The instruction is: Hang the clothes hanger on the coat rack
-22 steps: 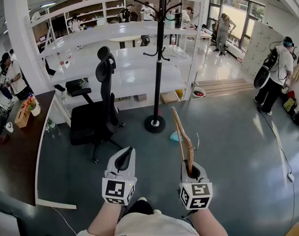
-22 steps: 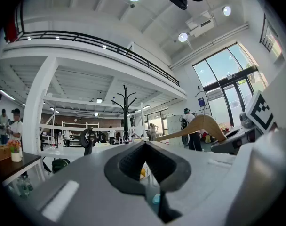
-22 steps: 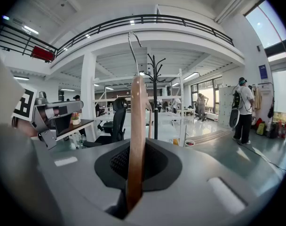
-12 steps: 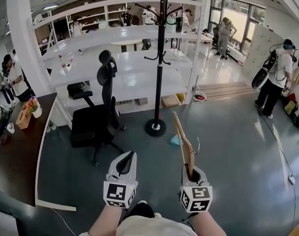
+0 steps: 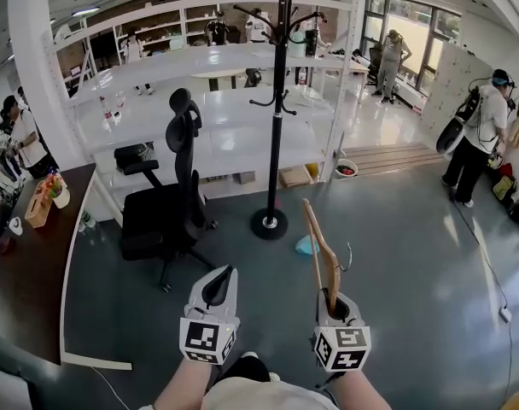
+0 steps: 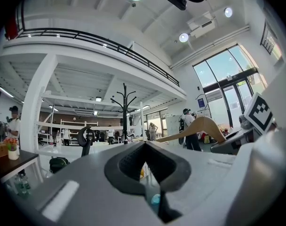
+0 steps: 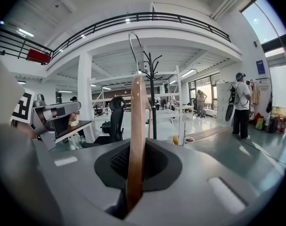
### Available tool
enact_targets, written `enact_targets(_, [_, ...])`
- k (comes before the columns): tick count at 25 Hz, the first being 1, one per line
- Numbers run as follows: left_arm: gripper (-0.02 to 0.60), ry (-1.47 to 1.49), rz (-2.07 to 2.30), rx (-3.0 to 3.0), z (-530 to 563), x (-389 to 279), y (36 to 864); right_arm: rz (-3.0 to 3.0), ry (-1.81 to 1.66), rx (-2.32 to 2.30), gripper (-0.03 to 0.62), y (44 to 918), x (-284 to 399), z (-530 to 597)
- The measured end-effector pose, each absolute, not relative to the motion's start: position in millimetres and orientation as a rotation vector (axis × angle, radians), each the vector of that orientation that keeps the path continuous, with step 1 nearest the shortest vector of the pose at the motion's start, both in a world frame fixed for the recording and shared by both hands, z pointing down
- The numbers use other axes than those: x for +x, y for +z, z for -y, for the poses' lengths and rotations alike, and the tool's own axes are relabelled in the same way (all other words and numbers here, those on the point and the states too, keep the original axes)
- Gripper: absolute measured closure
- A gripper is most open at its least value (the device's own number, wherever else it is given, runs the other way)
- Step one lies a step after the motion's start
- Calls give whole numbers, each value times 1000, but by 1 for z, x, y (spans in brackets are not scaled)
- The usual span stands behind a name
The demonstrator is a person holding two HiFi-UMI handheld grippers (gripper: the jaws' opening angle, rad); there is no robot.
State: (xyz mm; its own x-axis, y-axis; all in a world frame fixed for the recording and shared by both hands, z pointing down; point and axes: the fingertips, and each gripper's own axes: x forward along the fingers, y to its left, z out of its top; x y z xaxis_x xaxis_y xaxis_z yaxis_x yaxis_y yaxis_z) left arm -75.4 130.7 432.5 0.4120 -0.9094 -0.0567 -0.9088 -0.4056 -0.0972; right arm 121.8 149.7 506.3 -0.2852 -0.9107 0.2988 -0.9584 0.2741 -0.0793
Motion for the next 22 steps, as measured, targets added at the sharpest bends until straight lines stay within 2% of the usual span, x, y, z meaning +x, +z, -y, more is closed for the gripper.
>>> enact_targets(22, [581,-18,-1641,-2616,-2,-154,446,2225,430,1843,559,507,91,-13])
